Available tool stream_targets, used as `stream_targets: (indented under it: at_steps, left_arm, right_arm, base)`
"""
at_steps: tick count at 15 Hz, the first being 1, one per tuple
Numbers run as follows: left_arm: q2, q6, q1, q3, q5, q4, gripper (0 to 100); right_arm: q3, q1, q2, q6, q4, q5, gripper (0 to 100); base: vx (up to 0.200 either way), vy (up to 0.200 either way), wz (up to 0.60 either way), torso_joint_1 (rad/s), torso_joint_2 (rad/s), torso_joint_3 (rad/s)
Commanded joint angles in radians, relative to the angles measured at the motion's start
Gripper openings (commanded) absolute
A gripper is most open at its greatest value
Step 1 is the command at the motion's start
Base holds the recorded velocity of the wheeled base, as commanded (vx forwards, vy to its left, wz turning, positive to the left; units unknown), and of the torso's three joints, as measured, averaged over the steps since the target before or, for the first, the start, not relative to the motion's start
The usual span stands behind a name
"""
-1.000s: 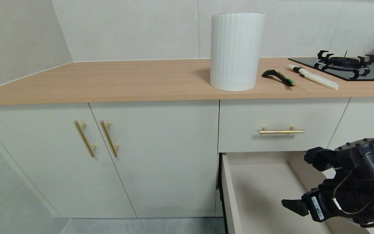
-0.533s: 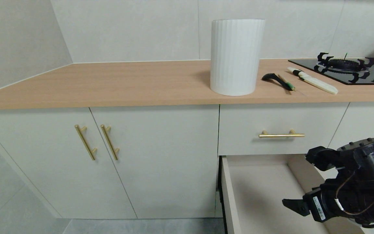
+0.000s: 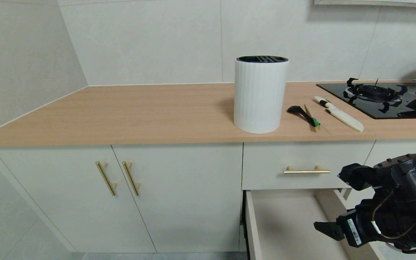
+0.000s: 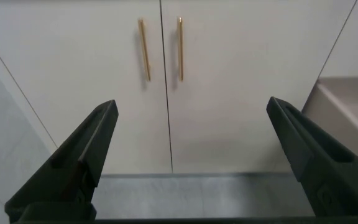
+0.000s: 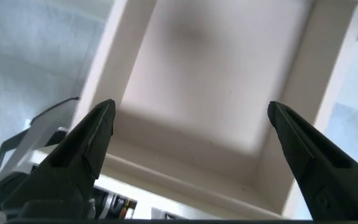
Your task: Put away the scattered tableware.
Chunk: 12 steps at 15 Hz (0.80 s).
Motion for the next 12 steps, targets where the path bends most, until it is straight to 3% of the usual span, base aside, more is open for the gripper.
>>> stream_targets:
  at_steps: [1, 9, 11, 12]
  left_arm:
    - [0.000, 0.000, 0.001, 0.000, 0.000, 0.000, 100]
    - [0.000, 0.000, 0.001, 0.000, 0.000, 0.000, 100]
    - [0.000, 0.000, 0.001, 0.000, 0.000, 0.000, 100]
    - [0.000, 0.000, 0.001, 0.000, -0.002, 0.000, 100]
  right_arm:
    - [0.001, 0.001, 0.002, 0.000, 0.000, 0.000, 100]
    - [-0.036, -0.001, -0.024, -0.006, -0.043, -0.008, 100]
    - [-0.179, -0.021, -0.011, -0.005, -0.027, -0.018, 100]
    - [-0.301, -0.031, 0.005, -0.002, 0.069, -0.020, 100]
  base:
    - [0.000, 0.000, 0.00, 0.173, -0.47, -0.295]
    - [0.000, 0.000, 0.00, 0.160, -0.40, -0.245]
    - [0.000, 0.000, 0.00, 0.018, -0.04, -0.023]
    - [0.000, 0.000, 0.00, 0.000, 0.00, 0.000]
